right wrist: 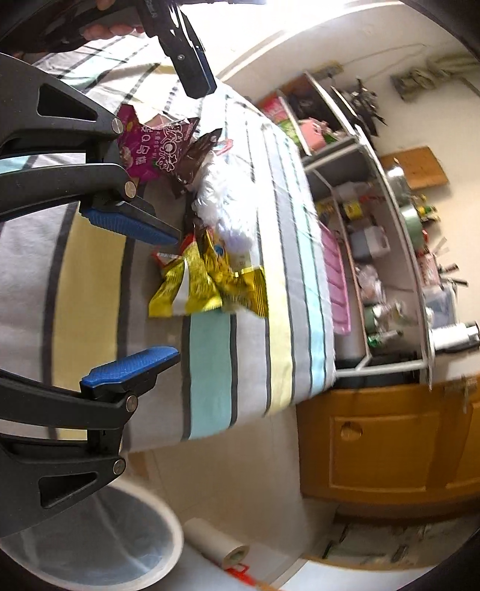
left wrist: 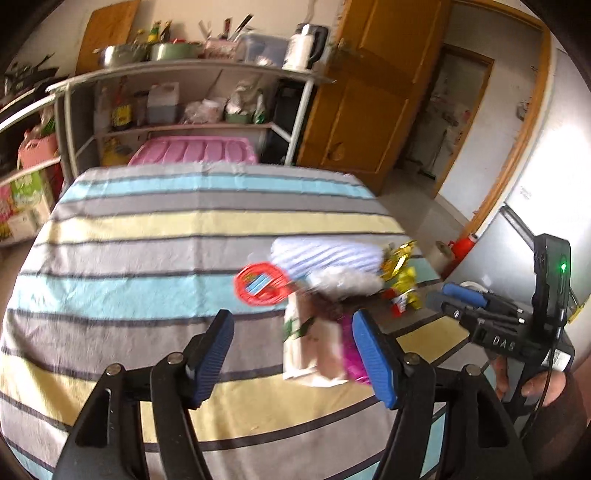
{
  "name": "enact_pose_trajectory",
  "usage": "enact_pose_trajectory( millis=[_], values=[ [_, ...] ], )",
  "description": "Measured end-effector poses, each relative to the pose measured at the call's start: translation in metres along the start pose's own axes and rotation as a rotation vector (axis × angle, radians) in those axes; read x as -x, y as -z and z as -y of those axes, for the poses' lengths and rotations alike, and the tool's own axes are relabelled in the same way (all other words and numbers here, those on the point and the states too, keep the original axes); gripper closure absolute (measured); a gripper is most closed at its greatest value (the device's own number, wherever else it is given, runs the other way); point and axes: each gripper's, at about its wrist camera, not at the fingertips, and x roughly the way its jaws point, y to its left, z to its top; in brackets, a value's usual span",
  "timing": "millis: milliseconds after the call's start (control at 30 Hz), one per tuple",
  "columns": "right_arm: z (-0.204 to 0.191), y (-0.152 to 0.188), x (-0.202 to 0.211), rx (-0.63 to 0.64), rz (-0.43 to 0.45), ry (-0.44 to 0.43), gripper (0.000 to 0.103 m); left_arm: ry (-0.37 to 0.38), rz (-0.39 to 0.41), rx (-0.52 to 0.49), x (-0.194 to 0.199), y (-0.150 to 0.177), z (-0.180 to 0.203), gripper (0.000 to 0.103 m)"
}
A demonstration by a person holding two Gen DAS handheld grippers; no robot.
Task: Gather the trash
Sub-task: 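Grasp the paper bag with the left tool while the right tool grasps the yellow wrapper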
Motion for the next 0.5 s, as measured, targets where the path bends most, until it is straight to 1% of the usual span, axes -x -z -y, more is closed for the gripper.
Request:
enact_pose_trajectory(
  millis=[67, 133, 200, 267, 400, 500],
  values=[
    [-0.002, -0.003, -0.009, 0.015, -0.018, 0.000, 0.044, 0.003, -0.015, 0.021, -0.004, 0.003, -0.007, 0.034],
    [-0.003, -0.006, -0.017, 0.024, -0.036, 0.008, 0.044, 0.037, -0.022, 0.031, -0.005, 0.004, -0.009, 0.032],
    [-0.001, -0.008, -0.020, 0.022, -0.044, -0.007, 0.044, 0.073, -0.042, 0.031, -0.011, 0.006, -0.008, 0.029],
    [0.001, -0.009, -0.023, 0.014, -0.055, -0.021, 0.044, 0.067, -0.062, 0.025, -0.020, 0.007, -0.005, 0.029],
    [0.002, -0.012, -0.032, 0.023, -0.076, -0.010, 0.044, 0.076, -0.105, 0.015, -0.035, 0.011, 0.000, 0.029],
    [0.002, -0.014, -0.037, 0.028, -0.086, -0.018, 0.044, 0.055, -0.131, 0.006, -0.045, 0.012, 0.003, 0.029]
  ],
)
